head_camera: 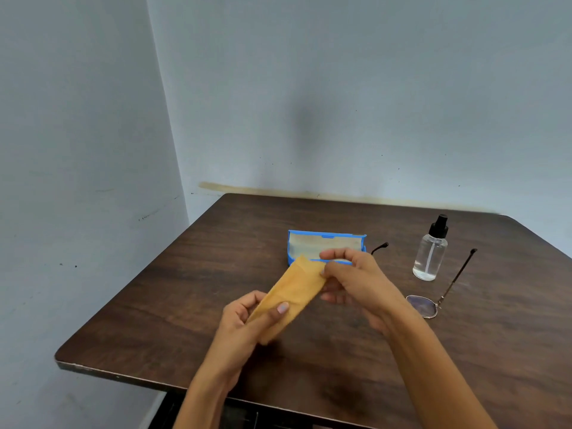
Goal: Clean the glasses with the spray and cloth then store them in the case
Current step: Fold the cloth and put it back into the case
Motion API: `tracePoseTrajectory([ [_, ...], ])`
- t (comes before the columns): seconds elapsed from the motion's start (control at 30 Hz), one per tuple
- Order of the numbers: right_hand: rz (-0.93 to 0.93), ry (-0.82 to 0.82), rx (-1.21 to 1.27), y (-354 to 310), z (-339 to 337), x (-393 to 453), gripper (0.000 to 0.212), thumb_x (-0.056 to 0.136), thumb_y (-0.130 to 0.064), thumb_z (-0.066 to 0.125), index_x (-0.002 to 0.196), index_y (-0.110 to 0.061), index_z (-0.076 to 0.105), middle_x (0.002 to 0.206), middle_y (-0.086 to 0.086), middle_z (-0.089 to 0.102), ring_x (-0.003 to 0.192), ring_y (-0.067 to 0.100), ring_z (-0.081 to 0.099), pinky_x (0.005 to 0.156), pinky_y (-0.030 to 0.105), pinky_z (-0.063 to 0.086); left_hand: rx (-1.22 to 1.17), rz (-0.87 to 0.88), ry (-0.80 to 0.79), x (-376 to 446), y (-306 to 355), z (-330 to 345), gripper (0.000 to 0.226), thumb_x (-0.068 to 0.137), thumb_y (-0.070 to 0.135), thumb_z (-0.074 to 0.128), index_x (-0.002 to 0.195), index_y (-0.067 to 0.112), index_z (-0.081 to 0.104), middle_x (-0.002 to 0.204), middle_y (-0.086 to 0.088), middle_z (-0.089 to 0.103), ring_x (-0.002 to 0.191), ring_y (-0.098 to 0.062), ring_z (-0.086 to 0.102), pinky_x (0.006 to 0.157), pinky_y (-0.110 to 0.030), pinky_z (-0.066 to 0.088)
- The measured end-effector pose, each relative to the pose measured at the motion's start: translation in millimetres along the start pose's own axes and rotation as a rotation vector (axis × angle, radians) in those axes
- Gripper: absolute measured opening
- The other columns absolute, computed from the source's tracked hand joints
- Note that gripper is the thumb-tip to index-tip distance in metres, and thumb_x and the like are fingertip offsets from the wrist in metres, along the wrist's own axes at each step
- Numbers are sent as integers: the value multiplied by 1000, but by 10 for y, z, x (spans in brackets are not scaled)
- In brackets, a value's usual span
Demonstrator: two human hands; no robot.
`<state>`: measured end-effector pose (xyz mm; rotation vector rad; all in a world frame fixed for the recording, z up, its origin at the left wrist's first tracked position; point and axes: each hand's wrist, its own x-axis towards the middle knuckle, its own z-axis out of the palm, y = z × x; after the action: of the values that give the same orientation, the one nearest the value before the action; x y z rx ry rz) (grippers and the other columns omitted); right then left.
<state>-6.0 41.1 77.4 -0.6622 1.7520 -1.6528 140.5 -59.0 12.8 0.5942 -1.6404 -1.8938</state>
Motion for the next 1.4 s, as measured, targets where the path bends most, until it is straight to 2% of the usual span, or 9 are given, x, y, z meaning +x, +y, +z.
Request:
tracePoseTrajectory([
  [0.2,388,-195,122,193,-27,115,29,72,-7,77,98,-2,66,74,9,67,62,14,62,56,25,54,174,-87,-106,179,297,-217,27,66,19,75,86,2,68,67,-12,66,56,-14,61,51,-21,53],
  [0.43,527,-166,122,251,-48,266,33,70,-7,80,99,-3,64,73,9,62,63,13,57,50,21,50,235,-141,-36,556,474,-371,20,66,4,77,84,0,68,60,1,64,55,-6,60,50,-17,51],
  [0.6,307,83,296,328,69,391,13,79,-13,74,79,-9,62,73,4,58,64,12,54,55,23,49,78,-180,138,848,436,-332,20,71,1,74,90,2,68,78,-5,68,64,-9,66,54,-16,55],
  [0.67,95,317,106,403,171,503,17,85,-20,68,75,-6,63,74,3,56,67,14,52,63,26,46,14,-179,196,977,383,-249,19,73,0,73,91,2,66,80,-5,65,68,-10,62,54,-14,54],
  [0.77,-101,622,-185,467,321,644,21,91,-25,58,94,-6,64,98,6,57,93,21,52,78,26,35,7,-162,269,1175,257,-63,14,75,3,74,85,6,66,78,-3,63,67,-9,57,52,-12,52],
  [0.9,-134,826,-219,538,395,848,24,94,-23,52,106,-4,60,130,10,42,122,24,38,98,29,29,135,-112,375,1410,57,193,9,74,8,76,78,9,68,67,1,59,63,-10,51,58,-21,46],
  [1.0,-95,920,-301,597,341,985,23,94,-26,51,104,-7,60,144,12,32,136,23,24,107,37,24,246,-69,439,1505,-51,350,19,73,14,76,60,16,63,60,2,57,64,-15,50,63,-29,44],
  [1.17,-88,955,-319,618,201,1093,19,94,-26,51,102,-11,60,151,8,22,140,23,17,110,39,19,430,-3,502,1572,-103,507,24,75,22,74,60,9,61,60,-2,55,64,-17,52,54,-28,37],
  [1.4,-71,961,-293,645,70,1178,18,91,-24,57,104,-11,59,145,8,27,131,23,29,104,38,26,523,65,539,1620,-161,533,26,74,22,77,61,12,57,92,-2,62,97,-17,54,71,-24,38],
])
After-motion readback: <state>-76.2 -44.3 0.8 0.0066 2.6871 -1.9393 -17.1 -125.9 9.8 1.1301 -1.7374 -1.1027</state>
